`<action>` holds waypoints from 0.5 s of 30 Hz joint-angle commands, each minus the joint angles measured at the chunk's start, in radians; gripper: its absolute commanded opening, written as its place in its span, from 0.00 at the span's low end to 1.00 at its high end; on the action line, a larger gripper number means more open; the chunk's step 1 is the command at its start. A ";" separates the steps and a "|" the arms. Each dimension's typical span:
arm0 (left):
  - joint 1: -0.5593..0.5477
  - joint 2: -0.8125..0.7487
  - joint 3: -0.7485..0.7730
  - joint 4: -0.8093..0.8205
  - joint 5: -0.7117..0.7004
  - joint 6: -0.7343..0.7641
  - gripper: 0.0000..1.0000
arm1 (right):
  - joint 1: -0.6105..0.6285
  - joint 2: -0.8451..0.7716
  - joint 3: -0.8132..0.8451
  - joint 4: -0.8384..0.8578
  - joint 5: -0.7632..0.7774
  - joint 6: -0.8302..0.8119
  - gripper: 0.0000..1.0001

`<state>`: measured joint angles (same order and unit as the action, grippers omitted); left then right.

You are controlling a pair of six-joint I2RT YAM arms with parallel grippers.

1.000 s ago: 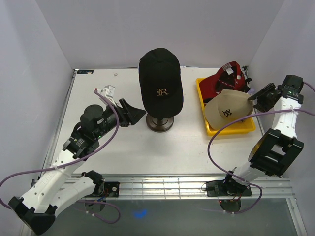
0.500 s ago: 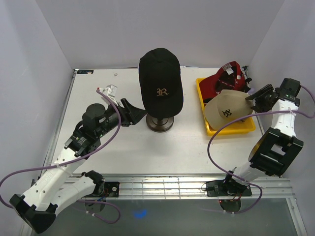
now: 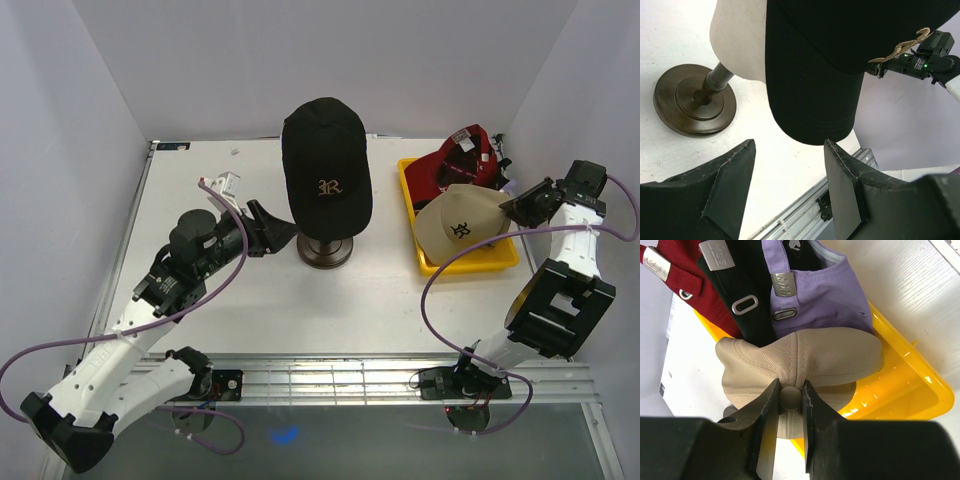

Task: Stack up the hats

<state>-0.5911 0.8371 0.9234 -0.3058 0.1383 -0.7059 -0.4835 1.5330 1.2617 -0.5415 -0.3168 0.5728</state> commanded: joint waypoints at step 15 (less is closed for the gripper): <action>0.004 0.034 0.091 -0.073 -0.032 0.028 0.67 | 0.014 -0.197 0.364 -0.173 -0.215 -0.008 0.08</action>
<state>-0.5911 0.8738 0.9611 -0.3519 0.1257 -0.6941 -0.4755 1.4014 1.5177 -0.6781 -0.4351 0.5690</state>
